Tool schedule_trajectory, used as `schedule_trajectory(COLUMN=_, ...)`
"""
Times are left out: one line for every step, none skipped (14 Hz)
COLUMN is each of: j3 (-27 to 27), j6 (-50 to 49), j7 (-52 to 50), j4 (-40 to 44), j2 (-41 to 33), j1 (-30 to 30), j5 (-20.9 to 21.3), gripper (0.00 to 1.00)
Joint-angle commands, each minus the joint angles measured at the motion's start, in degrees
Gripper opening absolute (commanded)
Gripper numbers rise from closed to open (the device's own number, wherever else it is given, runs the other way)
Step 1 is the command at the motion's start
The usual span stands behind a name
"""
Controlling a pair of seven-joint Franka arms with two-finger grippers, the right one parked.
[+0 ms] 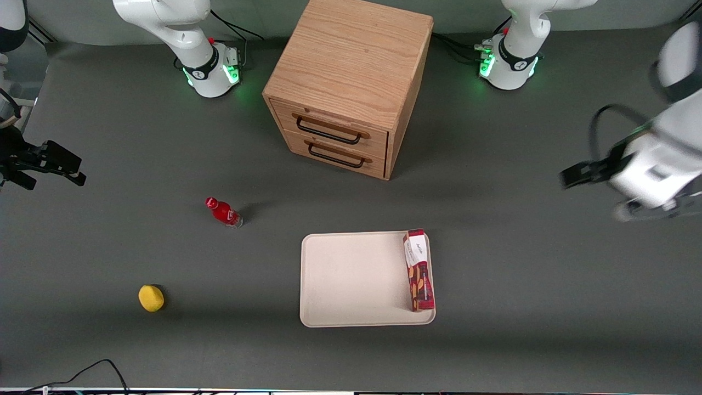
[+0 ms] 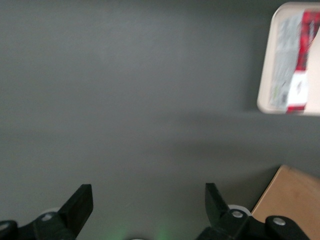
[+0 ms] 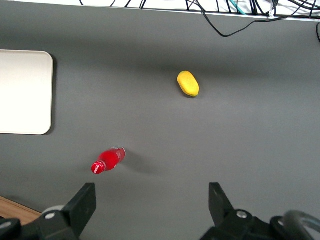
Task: Place red cookie box on tray
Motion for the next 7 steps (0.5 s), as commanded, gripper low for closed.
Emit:
schedule_trajectory(j3=5.4, j6=1.7, j7=7.6, j4=-11.7, j2=-8.1, j1=-1.3, j5=-3.2, gripper=1.00)
schedule_trajectory(j3=7.2, j6=4.1, j7=9.7, j4=-16.5, j2=-11.2, j1=-1.5, j5=-3.3, gripper=1.00)
schedule_trajectory(j3=7.7, j6=5.3, j7=10.0, j4=-19.7, j2=-13.4, j1=-1.5, j5=-3.3, gripper=1.00)
schedule_trajectory(j3=7.7, j6=4.5, j7=9.7, j4=-19.4, j2=-13.4, j1=-1.6, j5=-2.9, gripper=1.00)
schedule_trajectory(j3=7.7, j6=2.2, j7=10.4, j4=-17.8, j2=-12.9, j1=-1.6, j5=-2.6, gripper=1.00)
schedule_trajectory(j3=7.7, j6=0.4, j7=10.8, j4=-15.5, j2=-12.0, j1=-1.6, j5=-2.5, gripper=1.00)
schedule_trajectory(j3=7.7, j6=-0.3, j7=12.1, j4=-13.7, j2=-11.1, j1=-1.7, j5=-2.7, gripper=1.00)
